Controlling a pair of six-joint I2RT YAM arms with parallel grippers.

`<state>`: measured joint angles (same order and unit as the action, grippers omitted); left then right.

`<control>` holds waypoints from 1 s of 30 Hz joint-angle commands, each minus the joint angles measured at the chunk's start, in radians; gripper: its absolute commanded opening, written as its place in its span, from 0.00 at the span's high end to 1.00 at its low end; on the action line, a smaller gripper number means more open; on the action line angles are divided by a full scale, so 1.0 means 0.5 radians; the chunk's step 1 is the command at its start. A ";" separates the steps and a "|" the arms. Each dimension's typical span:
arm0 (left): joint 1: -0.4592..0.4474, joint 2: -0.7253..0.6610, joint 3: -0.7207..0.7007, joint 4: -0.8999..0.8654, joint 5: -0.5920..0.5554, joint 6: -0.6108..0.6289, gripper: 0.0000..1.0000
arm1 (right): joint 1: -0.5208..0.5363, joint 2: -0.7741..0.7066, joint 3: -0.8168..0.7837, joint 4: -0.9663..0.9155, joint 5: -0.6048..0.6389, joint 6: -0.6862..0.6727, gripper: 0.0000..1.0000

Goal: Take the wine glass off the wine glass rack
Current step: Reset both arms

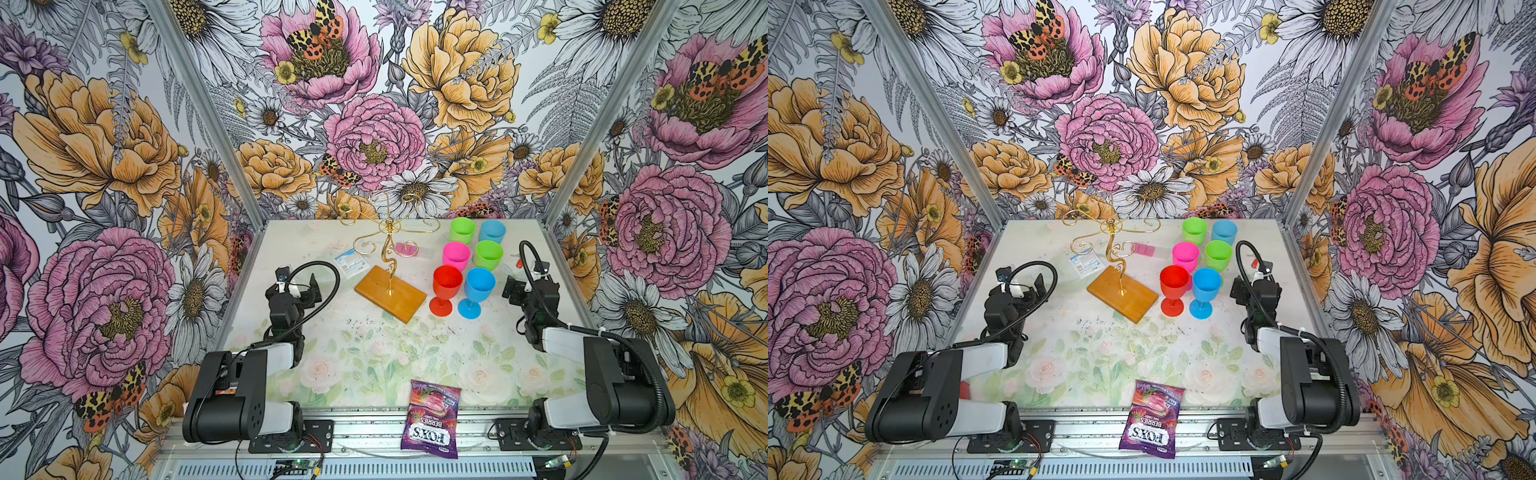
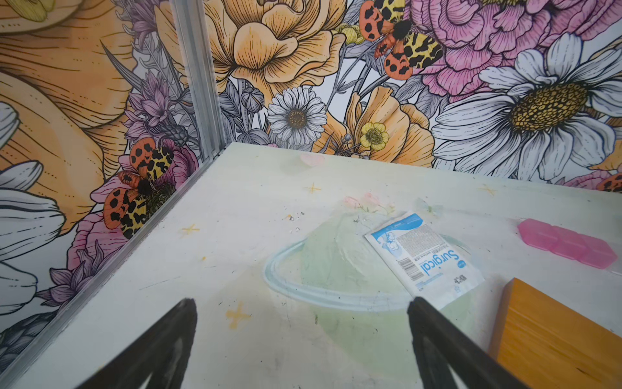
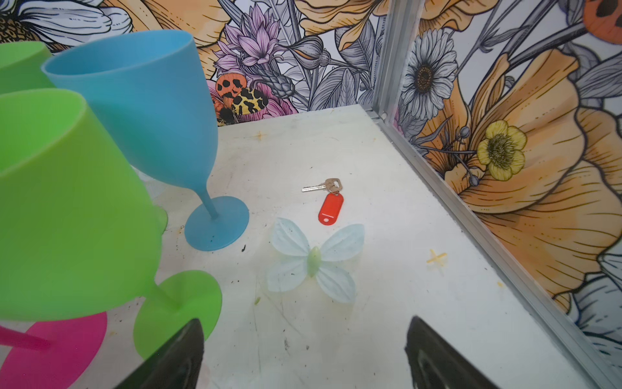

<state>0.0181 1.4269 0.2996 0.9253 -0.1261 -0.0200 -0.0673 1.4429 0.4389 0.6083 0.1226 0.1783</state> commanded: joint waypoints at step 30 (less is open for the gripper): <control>0.031 0.245 0.135 0.063 0.128 0.009 0.01 | 0.026 0.185 -0.125 0.588 -0.208 -0.155 0.00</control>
<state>0.0303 1.5574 0.3614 0.9466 -0.0868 -0.0200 -0.0620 1.5295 0.3847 0.8433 0.0349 0.1104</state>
